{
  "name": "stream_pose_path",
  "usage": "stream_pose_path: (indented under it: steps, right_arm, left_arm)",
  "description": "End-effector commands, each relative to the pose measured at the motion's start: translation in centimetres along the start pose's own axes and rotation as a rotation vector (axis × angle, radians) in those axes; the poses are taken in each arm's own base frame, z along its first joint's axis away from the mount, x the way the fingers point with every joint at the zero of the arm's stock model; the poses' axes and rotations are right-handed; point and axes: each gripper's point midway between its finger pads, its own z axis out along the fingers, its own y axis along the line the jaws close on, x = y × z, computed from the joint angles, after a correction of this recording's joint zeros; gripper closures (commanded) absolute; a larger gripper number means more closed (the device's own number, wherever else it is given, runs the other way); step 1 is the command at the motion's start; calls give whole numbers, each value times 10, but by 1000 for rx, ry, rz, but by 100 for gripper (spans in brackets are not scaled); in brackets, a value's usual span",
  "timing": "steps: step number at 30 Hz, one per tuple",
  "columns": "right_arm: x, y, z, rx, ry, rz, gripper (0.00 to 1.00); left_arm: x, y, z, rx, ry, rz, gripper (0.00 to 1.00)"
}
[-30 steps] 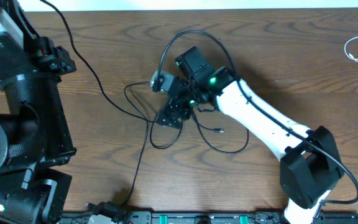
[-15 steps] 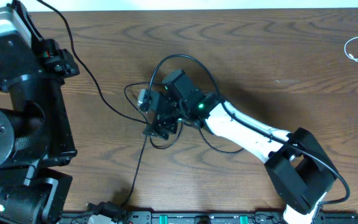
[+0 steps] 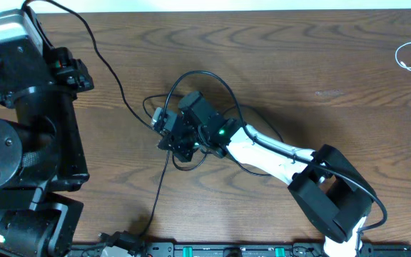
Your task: Untangle cables
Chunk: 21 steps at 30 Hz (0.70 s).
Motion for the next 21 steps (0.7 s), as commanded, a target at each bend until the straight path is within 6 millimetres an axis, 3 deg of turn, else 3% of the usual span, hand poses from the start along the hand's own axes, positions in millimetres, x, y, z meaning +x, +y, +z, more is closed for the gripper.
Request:
stream_pose_path:
  steps: [1, 6, 12, 16, 21]
  right_arm:
    - [-46, 27, -27, -82, -106, 2, 99]
    - [-89, 51, -63, -125, -222, 33, 99]
    - [-115, 52, -103, -106, -301, 82, 99]
    - [-125, 31, -140, -29, -354, 99, 99]
    - [-111, -24, -182, 197, -356, 213, 99]
  left_arm:
    - [-10, 8, -4, -22, -21, -16, 93]
    - [-6, 8, -4, -19, -7, -34, 93]
    - [1, 5, -3, -16, 20, -28, 93]
    - [16, -14, 1, 75, 71, -70, 92]
    - [58, -80, 8, 358, 231, -129, 93]
